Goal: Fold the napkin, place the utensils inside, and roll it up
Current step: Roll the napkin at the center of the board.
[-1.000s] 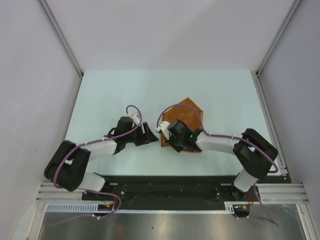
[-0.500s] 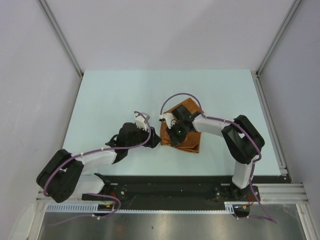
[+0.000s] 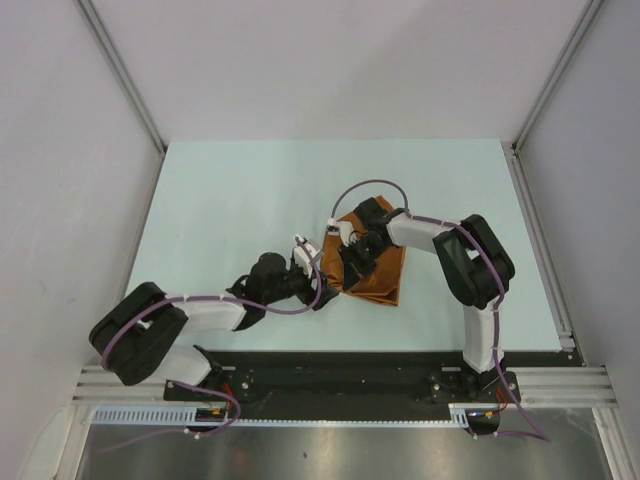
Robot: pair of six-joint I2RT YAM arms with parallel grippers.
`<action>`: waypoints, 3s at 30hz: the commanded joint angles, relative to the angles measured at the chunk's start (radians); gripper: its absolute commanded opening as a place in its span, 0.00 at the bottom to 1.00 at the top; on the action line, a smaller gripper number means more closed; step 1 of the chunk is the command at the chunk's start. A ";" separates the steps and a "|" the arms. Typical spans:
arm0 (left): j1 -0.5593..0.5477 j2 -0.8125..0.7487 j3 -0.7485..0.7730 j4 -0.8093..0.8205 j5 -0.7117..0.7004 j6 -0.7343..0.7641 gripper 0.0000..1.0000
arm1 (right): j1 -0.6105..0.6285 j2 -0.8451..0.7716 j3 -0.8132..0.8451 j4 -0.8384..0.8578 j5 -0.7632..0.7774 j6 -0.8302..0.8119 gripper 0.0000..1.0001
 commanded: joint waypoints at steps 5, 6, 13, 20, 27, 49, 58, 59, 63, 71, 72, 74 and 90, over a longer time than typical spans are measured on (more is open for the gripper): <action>-0.009 0.082 0.075 0.093 0.093 0.093 0.78 | -0.019 0.058 0.029 -0.025 -0.028 -0.021 0.00; -0.008 0.101 0.078 0.090 0.101 0.096 0.78 | -0.024 0.060 0.029 -0.024 -0.033 -0.021 0.00; -0.011 0.150 0.118 0.026 0.110 0.113 0.77 | -0.042 0.083 0.038 -0.038 -0.057 -0.021 0.00; -0.012 0.191 0.161 -0.066 0.067 0.121 0.74 | -0.045 0.098 0.046 -0.044 -0.064 -0.019 0.00; -0.011 0.217 0.185 -0.102 0.027 0.119 0.70 | -0.050 0.100 0.045 -0.041 -0.070 -0.018 0.00; -0.011 0.299 0.265 -0.235 -0.061 0.079 0.00 | -0.088 -0.023 -0.032 0.054 -0.111 0.042 0.26; 0.049 0.312 0.279 -0.280 0.064 0.027 0.00 | -0.117 -0.402 -0.303 0.226 0.158 0.147 0.62; 0.057 0.315 0.283 -0.284 0.076 0.023 0.00 | -0.108 -0.431 -0.323 0.229 0.192 0.147 0.62; 0.091 0.335 0.315 -0.327 0.148 0.012 0.00 | -0.004 -0.557 -0.405 0.267 0.430 0.147 0.66; 0.141 0.369 0.363 -0.367 0.231 -0.011 0.00 | 0.169 -0.549 -0.422 0.248 0.686 0.116 0.69; 0.144 0.374 0.365 -0.369 0.237 -0.016 0.00 | 0.185 -0.543 -0.425 0.251 0.740 0.111 0.69; 0.149 0.381 0.372 -0.370 0.254 -0.019 0.00 | 0.225 -0.522 -0.429 0.252 0.794 0.104 0.69; 0.154 0.380 0.377 -0.375 0.262 -0.007 0.00 | 0.274 -0.405 -0.416 0.214 0.892 0.076 0.44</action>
